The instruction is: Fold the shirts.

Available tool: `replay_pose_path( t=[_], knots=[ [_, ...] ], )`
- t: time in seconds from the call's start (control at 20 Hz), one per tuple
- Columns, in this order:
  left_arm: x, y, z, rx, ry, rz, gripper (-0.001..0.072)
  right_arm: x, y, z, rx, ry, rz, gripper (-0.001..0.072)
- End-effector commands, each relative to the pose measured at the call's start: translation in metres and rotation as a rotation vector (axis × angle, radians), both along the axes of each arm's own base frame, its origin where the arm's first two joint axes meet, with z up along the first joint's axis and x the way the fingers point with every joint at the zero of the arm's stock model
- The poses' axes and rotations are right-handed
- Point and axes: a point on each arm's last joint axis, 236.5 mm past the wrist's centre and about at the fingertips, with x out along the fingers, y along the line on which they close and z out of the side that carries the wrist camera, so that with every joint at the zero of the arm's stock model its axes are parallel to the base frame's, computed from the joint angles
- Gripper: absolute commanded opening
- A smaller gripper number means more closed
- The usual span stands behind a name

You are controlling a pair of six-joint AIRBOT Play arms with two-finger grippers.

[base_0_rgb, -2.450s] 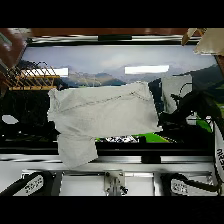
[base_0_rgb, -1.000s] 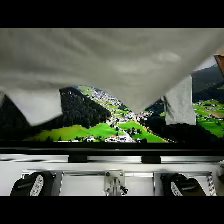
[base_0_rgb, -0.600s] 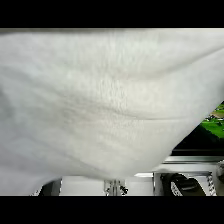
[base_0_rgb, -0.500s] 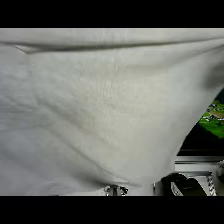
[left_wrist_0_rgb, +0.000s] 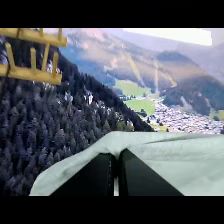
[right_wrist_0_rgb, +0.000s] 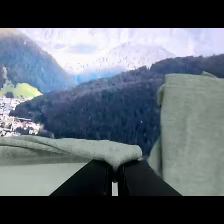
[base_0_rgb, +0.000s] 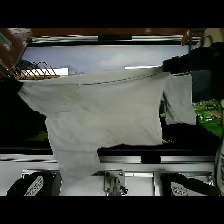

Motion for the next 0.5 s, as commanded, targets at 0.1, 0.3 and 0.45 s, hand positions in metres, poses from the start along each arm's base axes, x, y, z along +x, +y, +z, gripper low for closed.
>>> replay_pose_path(
  t=[0.1, 0.3, 0.45],
  knots=[
    [0.121, -0.006, -0.032, -0.09, -0.176, 0.091, 0.0041, 0.092, 0.015, -0.085, 0.105, -0.089, -0.052, 0.0077],
    [0.171, -0.026, -0.05, -0.082, -0.207, 0.084, 0.0041, 0.131, 0.014, -0.075, 0.131, -0.269, -0.067, 0.0077],
    [0.196, -0.025, -0.076, -0.067, -0.225, 0.121, 0.004, 0.138, 0.013, -0.084, 0.148, -0.282, -0.085, 0.0077]
  ],
)
